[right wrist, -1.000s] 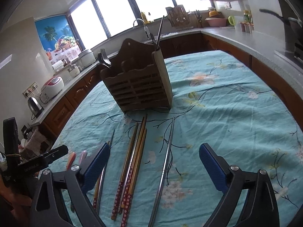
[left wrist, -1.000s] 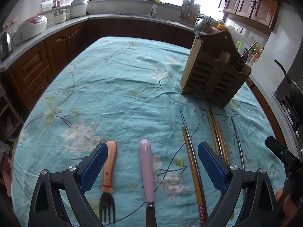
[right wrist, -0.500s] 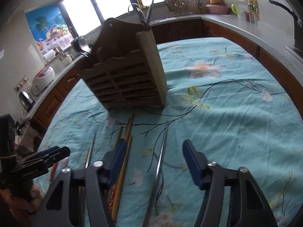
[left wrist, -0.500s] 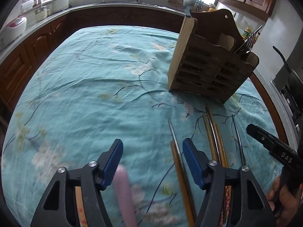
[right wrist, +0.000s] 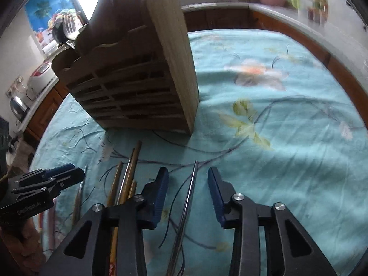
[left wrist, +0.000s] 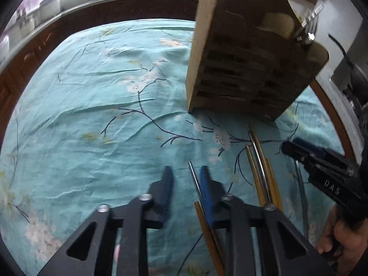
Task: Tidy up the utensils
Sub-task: 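Close the left tool on a metal chopstick while the right tool grasps another, then lift and carry the chopstick with the left tool while the right tool carries its chopstick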
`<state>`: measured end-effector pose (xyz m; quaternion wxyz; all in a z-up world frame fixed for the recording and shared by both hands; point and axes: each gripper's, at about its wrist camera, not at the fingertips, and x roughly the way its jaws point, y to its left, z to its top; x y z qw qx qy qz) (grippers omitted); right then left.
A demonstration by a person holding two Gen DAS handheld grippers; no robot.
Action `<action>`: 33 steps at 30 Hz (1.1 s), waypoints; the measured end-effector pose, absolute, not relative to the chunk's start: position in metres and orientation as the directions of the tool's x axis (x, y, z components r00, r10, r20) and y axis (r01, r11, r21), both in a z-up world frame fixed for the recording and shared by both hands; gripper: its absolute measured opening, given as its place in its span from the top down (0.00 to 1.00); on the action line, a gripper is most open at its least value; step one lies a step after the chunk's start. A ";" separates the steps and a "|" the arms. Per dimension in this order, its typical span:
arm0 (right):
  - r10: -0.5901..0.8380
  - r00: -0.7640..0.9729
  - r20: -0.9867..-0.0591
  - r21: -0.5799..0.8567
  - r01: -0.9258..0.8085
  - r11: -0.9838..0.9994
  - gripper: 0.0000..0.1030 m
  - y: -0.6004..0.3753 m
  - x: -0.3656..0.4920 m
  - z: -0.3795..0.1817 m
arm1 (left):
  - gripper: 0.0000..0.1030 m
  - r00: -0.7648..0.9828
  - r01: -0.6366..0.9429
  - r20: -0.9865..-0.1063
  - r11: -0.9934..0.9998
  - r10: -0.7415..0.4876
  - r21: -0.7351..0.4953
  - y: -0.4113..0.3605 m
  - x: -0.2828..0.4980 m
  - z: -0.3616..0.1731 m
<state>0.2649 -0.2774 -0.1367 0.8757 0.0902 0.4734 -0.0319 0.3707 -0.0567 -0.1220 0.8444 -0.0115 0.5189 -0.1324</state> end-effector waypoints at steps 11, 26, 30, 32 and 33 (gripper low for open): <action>0.020 0.561 -0.827 0.128 0.153 0.980 0.95 -0.283 0.256 -0.137 | 1.00 0.439 0.223 -0.852 0.953 -0.286 -0.205 -0.055 0.367 -0.114; 0.089 0.681 -0.727 0.230 0.118 0.966 0.96 -0.281 0.216 -0.073 | 0.98 0.479 0.219 -0.821 0.948 -0.310 -0.229 -0.035 0.337 -0.082; 0.087 0.682 -0.726 0.227 0.118 0.967 0.96 -0.278 0.218 -0.073 | 0.78 0.426 0.201 -0.859 0.955 -0.284 -0.217 -0.044 0.352 -0.102; 0.094 0.682 -0.726 0.237 0.119 0.964 0.96 -0.278 0.218 -0.076 | 0.77 0.409 0.207 -0.867 0.955 -0.283 -0.214 -0.050 0.359 -0.109; 0.097 0.680 -0.727 0.242 0.121 0.963 0.96 -0.278 0.217 -0.078 | 0.77 0.405 0.212 -0.872 0.956 -0.276 -0.204 -0.055 0.362 -0.112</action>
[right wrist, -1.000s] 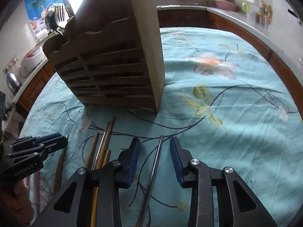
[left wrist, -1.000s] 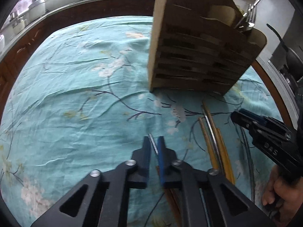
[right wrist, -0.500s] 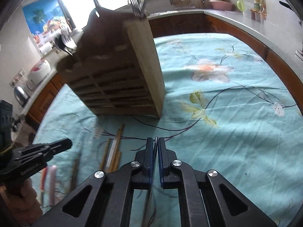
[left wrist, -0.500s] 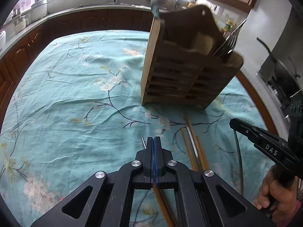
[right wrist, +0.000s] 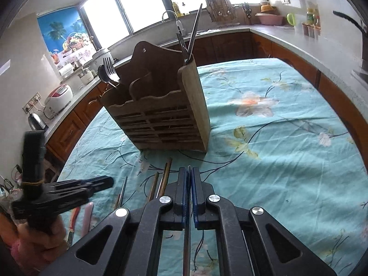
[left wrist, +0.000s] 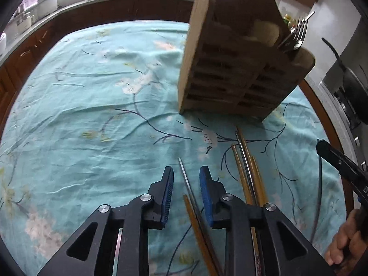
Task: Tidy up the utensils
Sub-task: 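Lift and carry the chopstick with the left tool while the right tool carries its chopstick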
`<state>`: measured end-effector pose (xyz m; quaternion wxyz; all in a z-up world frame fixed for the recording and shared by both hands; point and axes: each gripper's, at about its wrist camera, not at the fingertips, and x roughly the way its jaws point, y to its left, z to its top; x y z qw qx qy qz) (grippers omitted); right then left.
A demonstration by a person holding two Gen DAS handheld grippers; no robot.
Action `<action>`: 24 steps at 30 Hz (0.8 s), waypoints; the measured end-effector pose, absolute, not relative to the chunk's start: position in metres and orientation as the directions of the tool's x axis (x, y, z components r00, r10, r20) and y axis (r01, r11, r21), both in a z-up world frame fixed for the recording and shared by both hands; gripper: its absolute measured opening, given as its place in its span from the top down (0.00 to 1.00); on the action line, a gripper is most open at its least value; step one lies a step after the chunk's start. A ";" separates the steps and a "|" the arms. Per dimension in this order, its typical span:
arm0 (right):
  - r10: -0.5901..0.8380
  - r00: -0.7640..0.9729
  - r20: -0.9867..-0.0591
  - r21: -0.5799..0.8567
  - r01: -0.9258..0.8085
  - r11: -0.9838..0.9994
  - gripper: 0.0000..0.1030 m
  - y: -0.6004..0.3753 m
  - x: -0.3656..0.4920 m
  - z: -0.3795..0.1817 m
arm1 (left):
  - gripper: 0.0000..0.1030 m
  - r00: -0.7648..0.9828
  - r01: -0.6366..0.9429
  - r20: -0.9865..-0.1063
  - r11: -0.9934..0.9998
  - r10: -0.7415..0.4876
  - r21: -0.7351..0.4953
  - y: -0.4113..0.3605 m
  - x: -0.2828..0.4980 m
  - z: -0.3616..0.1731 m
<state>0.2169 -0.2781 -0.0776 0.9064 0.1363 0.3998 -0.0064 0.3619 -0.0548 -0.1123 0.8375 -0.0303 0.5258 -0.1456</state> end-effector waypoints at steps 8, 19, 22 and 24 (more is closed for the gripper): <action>0.092 0.667 -0.739 0.249 0.144 0.958 0.96 -0.285 0.217 -0.088 | 0.96 0.412 0.247 -0.881 0.959 -0.232 -0.137 -0.074 0.377 -0.126; 0.104 0.690 -0.716 0.260 0.125 0.957 0.96 -0.283 0.213 -0.075 | 0.98 0.503 0.248 -0.797 0.939 -0.336 -0.239 -0.049 0.341 -0.074; 0.114 0.709 -0.696 0.267 0.108 0.958 0.96 -0.280 0.208 -0.064 | 0.98 0.534 0.244 -0.768 0.934 -0.354 -0.261 -0.034 0.323 -0.053; 0.117 0.719 -0.685 0.267 0.099 0.959 0.96 -0.277 0.205 -0.058 | 0.98 0.556 0.240 -0.748 0.932 -0.363 -0.273 -0.024 0.311 -0.041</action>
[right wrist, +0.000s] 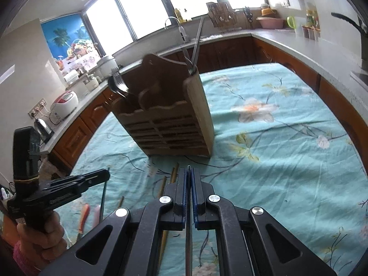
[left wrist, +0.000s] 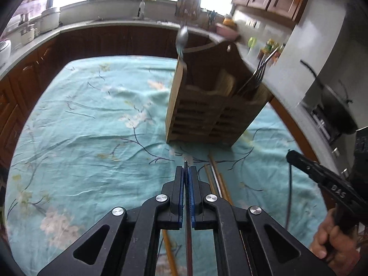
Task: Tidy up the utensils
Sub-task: 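Lift and carry the chopstick with the left tool while the right tool carries its chopstick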
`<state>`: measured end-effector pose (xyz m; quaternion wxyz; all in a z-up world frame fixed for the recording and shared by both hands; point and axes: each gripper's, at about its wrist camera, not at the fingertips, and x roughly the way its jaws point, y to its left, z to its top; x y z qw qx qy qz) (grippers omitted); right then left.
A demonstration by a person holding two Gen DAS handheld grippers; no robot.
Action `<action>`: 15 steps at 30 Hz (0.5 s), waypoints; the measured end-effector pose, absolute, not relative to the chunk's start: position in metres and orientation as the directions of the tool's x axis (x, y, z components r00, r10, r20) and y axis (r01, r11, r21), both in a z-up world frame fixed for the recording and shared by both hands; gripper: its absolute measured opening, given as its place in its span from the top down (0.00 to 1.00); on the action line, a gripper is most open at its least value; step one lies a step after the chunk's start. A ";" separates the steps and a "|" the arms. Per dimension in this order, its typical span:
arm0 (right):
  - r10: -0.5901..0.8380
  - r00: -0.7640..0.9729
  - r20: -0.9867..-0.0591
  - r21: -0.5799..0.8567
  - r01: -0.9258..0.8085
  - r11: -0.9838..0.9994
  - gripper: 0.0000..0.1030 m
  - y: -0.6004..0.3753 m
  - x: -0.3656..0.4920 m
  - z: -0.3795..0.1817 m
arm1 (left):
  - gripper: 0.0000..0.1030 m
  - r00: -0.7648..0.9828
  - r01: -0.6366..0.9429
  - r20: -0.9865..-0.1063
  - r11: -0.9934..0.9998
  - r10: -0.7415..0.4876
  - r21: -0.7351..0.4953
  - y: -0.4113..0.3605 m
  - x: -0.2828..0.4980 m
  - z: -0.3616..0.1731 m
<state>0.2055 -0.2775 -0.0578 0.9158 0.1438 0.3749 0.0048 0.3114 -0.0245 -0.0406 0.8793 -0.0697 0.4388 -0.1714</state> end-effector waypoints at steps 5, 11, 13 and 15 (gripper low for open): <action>0.124 0.747 -0.654 0.262 0.070 0.962 0.96 -0.269 0.198 -0.040 | 0.98 0.598 0.223 -0.716 0.933 -0.361 -0.284 -0.009 0.284 -0.013; 0.126 0.774 -0.621 0.261 0.053 0.964 0.96 -0.264 0.191 -0.023 | 0.98 0.633 0.223 -0.686 0.933 -0.359 -0.283 0.001 0.260 0.006; 0.126 0.780 -0.613 0.260 0.049 0.964 0.96 -0.262 0.188 -0.019 | 0.98 0.643 0.223 -0.675 0.932 -0.362 -0.287 0.004 0.254 0.013; 0.124 0.787 -0.604 0.258 0.046 0.965 0.96 -0.262 0.185 -0.014 | 0.98 0.653 0.226 -0.665 0.931 -0.362 -0.286 0.005 0.248 0.019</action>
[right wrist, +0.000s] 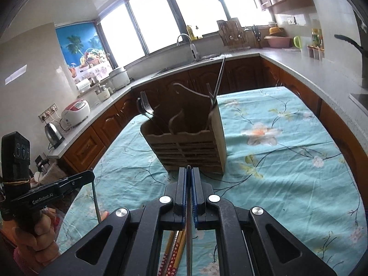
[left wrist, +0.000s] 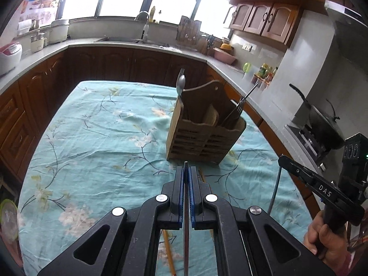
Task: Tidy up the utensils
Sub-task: 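Lift and carry the chopstick with the left tool while the right tool carries its chopstick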
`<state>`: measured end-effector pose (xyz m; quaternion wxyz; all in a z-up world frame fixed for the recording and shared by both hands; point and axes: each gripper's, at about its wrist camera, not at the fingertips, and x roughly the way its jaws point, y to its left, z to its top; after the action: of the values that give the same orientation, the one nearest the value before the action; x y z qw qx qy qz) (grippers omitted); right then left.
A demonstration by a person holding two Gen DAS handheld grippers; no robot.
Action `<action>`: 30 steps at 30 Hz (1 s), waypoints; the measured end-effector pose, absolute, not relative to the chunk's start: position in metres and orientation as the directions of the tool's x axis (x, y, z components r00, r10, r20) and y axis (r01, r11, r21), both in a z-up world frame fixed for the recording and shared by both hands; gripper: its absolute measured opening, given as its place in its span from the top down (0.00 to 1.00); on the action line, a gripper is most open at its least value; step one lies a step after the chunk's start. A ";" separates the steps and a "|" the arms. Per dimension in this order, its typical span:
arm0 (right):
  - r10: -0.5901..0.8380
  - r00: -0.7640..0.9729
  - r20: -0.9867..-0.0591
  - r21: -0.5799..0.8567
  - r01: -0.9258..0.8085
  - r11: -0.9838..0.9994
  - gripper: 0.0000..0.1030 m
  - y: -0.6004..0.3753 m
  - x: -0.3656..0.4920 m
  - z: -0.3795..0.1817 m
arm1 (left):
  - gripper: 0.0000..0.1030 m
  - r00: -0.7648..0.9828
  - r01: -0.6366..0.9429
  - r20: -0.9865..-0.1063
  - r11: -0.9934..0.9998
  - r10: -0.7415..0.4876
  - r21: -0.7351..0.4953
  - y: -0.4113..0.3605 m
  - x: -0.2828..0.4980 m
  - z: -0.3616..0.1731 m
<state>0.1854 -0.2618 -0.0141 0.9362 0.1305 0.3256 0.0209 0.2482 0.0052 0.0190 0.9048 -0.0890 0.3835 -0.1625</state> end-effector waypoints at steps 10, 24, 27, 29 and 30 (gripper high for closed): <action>0.115 0.814 -0.569 0.238 0.030 0.971 0.96 -0.257 0.176 0.004 | 0.98 0.702 0.244 -0.601 0.922 -0.382 -0.300 0.015 0.230 0.035; 0.086 0.852 -0.517 0.195 0.019 0.981 0.96 -0.254 0.170 0.025 | 0.98 0.751 0.240 -0.537 0.916 -0.385 -0.320 0.028 0.226 0.052; 0.082 0.860 -0.504 0.194 0.020 0.981 0.96 -0.256 0.171 0.030 | 0.98 0.763 0.243 -0.521 0.917 -0.383 -0.318 0.029 0.228 0.057; 0.079 0.865 -0.496 0.190 0.019 0.982 0.96 -0.256 0.174 0.033 | 0.98 0.771 0.242 -0.509 0.916 -0.382 -0.320 0.030 0.230 0.060; 0.079 0.866 -0.493 0.189 0.018 0.982 0.96 -0.257 0.174 0.034 | 0.98 0.775 0.241 -0.503 0.915 -0.382 -0.323 0.030 0.232 0.062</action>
<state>0.1739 -0.2566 0.0341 0.9614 0.0941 0.2581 0.0159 0.2316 0.0303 0.0622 0.9343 -0.1212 0.2910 -0.1666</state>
